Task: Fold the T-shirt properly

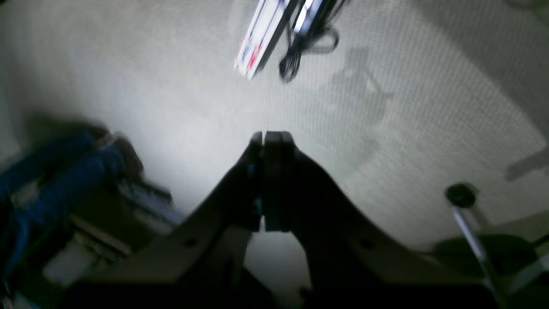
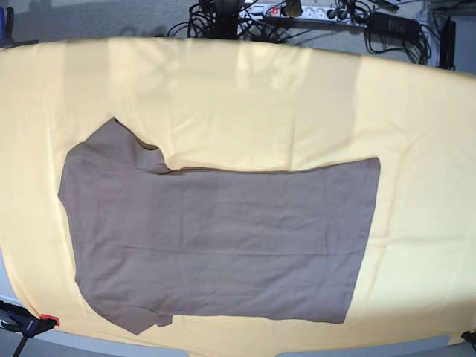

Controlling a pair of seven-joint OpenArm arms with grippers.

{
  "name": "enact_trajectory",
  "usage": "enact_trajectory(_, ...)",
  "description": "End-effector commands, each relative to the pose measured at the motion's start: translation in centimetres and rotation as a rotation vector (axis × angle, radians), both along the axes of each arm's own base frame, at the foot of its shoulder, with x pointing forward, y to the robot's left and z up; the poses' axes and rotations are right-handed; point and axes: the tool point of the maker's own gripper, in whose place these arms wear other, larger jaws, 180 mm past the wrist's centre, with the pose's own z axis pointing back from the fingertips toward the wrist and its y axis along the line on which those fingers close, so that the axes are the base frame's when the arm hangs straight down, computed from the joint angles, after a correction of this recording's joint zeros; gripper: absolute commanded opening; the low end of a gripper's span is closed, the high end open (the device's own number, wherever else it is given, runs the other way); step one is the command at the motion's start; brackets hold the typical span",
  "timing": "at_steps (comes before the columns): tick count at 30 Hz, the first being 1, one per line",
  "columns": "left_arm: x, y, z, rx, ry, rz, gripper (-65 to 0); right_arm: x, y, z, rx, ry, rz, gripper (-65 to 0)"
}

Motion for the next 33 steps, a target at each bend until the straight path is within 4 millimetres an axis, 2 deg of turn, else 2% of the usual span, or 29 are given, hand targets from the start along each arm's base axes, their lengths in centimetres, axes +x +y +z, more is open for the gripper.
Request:
enact_trajectory(1, -1.1, 0.6, 1.1, 0.006, 0.009, -0.015, -65.0, -0.6, -0.4, 1.1, 0.01, -0.01, 0.016, -65.0)
enact_trajectory(5, -0.8, 1.0, 4.8, -0.008, -0.04, -0.057, -65.0, -1.0, -1.4, 5.2, 0.033, -0.08, 0.106, -65.0)
enact_trajectory(9, -0.6, 1.4, 8.7, 0.001, -0.097, -0.188, -65.0, -0.5, -2.1, 9.4, 0.004, -0.153, 0.178, -65.0)
enact_trajectory(14, 1.8, 3.1, 13.0, 0.057, -0.178, -0.2, -65.0, 0.8, -2.2, 13.8, -0.07, -0.244, 0.234, -65.0)
enact_trajectory(17, 4.2, 4.0, 15.7, 0.079, -0.241, -0.165, -65.0, 1.8, -1.6, 16.1, -0.093, -0.308, 0.275, -65.0)
enact_trajectory(21, 7.8, 5.2, 19.0, 0.106, -0.348, -0.144, -65.0, 6.3, -1.0, 18.0, -0.134, -0.466, 0.275, -65.0)
enact_trajectory(25, 11.8, 6.5, 21.4, 0.151, -0.474, -0.13, -65.0, 8.9, -1.4, 19.5, -0.199, -0.54, 0.245, -65.0)
enact_trajectory(31, 15.5, 7.8, 24.1, 0.194, -0.605, -0.117, -65.0, 12.9, -1.5, 22.1, -0.265, -0.706, 0.253, -65.0)
enact_trajectory(33, 16.0, 8.6, 24.3, 0.223, -0.623, -0.117, -65.0, 14.3, -1.8, 23.1, -0.301, -0.772, 0.262, -65.0)
